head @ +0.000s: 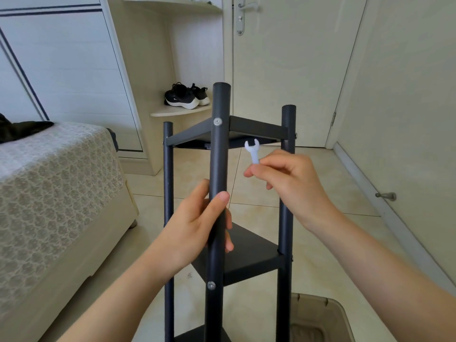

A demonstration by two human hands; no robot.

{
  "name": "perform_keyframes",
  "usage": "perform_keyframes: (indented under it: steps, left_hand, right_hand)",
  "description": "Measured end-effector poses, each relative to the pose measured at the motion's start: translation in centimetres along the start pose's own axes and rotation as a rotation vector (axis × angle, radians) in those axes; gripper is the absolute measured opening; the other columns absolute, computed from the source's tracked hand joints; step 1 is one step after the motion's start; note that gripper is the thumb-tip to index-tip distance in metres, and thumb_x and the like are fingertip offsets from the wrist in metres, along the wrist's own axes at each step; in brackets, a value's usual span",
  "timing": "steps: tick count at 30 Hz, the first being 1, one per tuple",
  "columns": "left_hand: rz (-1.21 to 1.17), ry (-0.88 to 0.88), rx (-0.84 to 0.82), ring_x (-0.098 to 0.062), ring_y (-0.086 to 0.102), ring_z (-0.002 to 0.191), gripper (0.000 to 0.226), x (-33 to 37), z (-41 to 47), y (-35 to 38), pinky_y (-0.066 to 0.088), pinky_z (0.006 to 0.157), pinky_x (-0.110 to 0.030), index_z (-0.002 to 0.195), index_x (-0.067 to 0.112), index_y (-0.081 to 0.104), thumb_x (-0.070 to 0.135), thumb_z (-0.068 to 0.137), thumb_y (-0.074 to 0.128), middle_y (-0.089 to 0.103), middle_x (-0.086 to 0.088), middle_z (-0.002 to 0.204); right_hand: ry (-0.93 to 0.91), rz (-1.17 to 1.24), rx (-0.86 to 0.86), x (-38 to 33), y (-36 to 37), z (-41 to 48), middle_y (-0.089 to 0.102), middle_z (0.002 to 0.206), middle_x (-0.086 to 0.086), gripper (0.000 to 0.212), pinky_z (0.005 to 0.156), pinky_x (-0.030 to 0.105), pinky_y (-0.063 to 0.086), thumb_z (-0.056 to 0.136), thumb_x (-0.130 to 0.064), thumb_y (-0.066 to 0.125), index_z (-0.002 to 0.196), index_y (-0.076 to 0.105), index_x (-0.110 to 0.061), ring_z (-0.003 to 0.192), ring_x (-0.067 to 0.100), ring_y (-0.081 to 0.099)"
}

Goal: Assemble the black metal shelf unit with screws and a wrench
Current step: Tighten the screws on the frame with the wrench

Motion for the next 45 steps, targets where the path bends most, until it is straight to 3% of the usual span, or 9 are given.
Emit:
perform_keyframes:
  steps: [3, 8, 11, 13, 16, 20, 27, 33, 45]
  left_hand:
    - [0.015, 0.012, -0.002, -0.034, 0.072, 0.062, 0.040, 0.0, 0.0, -0.3, 0.058, 0.057, -0.030, 0.113, 0.014, 0.047, 0.049, 0.093, 0.047, 0.068, -0.009, 0.078]
    - [0.031, 0.023, 0.015, -0.034, 0.071, 0.061, 0.036, 0.0, -0.1, -0.7, 0.055, 0.055, -0.024, 0.116, 0.019, 0.049, 0.047, 0.094, 0.047, 0.068, -0.008, 0.076]
    - [0.061, 0.034, 0.045, -0.033, 0.071, 0.057, 0.039, 0.1, -0.2, -0.9, 0.049, 0.050, -0.018, 0.113, 0.018, 0.049, 0.051, 0.093, 0.045, 0.067, -0.006, 0.073]
    - [0.108, 0.051, 0.067, -0.031, 0.070, 0.055, 0.037, 0.2, -0.3, -1.2, 0.047, 0.047, -0.019, 0.111, 0.021, 0.049, 0.052, 0.093, 0.044, 0.067, -0.006, 0.072]
    - [0.118, 0.058, 0.085, -0.032, 0.069, 0.053, 0.025, 0.2, -0.5, -1.4, 0.053, 0.049, -0.029, 0.105, 0.031, 0.044, 0.052, 0.093, 0.042, 0.066, -0.007, 0.072]
    - [0.149, 0.059, 0.089, -0.033, 0.068, 0.051, 0.012, 0.4, -0.5, -1.6, 0.053, 0.049, -0.029, 0.091, 0.041, 0.042, 0.053, 0.091, 0.040, 0.065, -0.007, 0.071]
    - [0.168, 0.069, 0.080, -0.033, 0.069, 0.052, 0.014, 0.3, -0.6, -1.7, 0.052, 0.049, -0.026, 0.088, 0.041, 0.041, 0.054, 0.090, 0.040, 0.064, -0.008, 0.071]
    - [0.172, 0.090, 0.078, -0.032, 0.068, 0.050, 0.012, 0.2, -0.5, -2.1, 0.051, 0.048, -0.027, 0.089, 0.043, 0.042, 0.055, 0.091, 0.039, 0.064, -0.008, 0.069]
    - [0.174, 0.126, 0.060, -0.034, 0.068, 0.050, 0.012, 0.0, -0.5, -3.3, 0.051, 0.048, -0.028, 0.097, 0.036, 0.045, 0.046, 0.098, 0.038, 0.064, -0.013, 0.071]
  right_hand:
    - [0.021, -0.089, -0.052, -0.1, 1.2, 0.0, 0.065, 0.066, 0.012, 0.018, 0.059, 0.027, 0.046, 0.089, -0.018, 0.067, 0.075, 0.078, -0.017, 0.063, 0.020, 0.057]
    - [0.057, -0.101, -0.056, -0.7, 2.9, 1.1, 0.047, 0.052, 0.009, 0.030, 0.061, 0.029, 0.044, 0.088, -0.015, 0.066, 0.060, 0.070, -0.018, 0.054, 0.014, 0.045]
    - [0.059, -0.066, -0.059, -1.2, 3.4, 1.8, 0.045, 0.059, 0.024, 0.025, 0.064, 0.029, 0.044, 0.089, -0.012, 0.064, 0.069, 0.072, -0.002, 0.056, 0.020, 0.043]
    - [0.052, -0.048, -0.052, -1.3, 3.6, 2.1, 0.041, 0.056, 0.019, 0.026, 0.065, 0.034, 0.045, 0.089, -0.012, 0.063, 0.068, 0.071, 0.002, 0.054, 0.019, 0.041]
    - [0.063, -0.025, -0.025, -1.3, 3.9, 2.5, 0.042, 0.050, 0.005, 0.029, 0.069, 0.036, 0.051, 0.090, -0.012, 0.063, 0.063, 0.072, -0.017, 0.049, 0.013, 0.041]
    - [0.013, -0.048, 0.018, -1.8, 4.1, 2.7, 0.054, 0.052, 0.007, 0.027, 0.064, 0.031, 0.050, 0.092, -0.015, 0.063, 0.067, 0.073, -0.010, 0.051, 0.009, 0.049]
    - [-0.022, -0.082, 0.096, -1.6, 4.1, 2.8, 0.060, 0.050, -0.010, 0.040, 0.072, 0.020, 0.052, 0.094, -0.017, 0.063, 0.054, 0.064, -0.026, 0.051, 0.000, 0.055]
    - [-0.070, -0.117, 0.145, -1.4, 4.6, 2.7, 0.052, 0.044, -0.021, 0.032, 0.060, 0.006, 0.038, 0.096, -0.019, 0.062, 0.068, 0.074, -0.010, 0.053, -0.005, 0.056]
    - [-0.265, -0.134, 0.398, -1.2, 7.3, 2.7, 0.070, 0.068, -0.001, 0.016, 0.063, 0.018, 0.044, 0.093, -0.016, 0.067, 0.083, 0.077, -0.009, 0.063, 0.007, 0.060]
Point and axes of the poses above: each hand's wrist, its own z-axis towards the middle knuckle, its own y-axis out of the palm, x = y × z, the point moved 7 cm from there along z, towards the middle knuckle
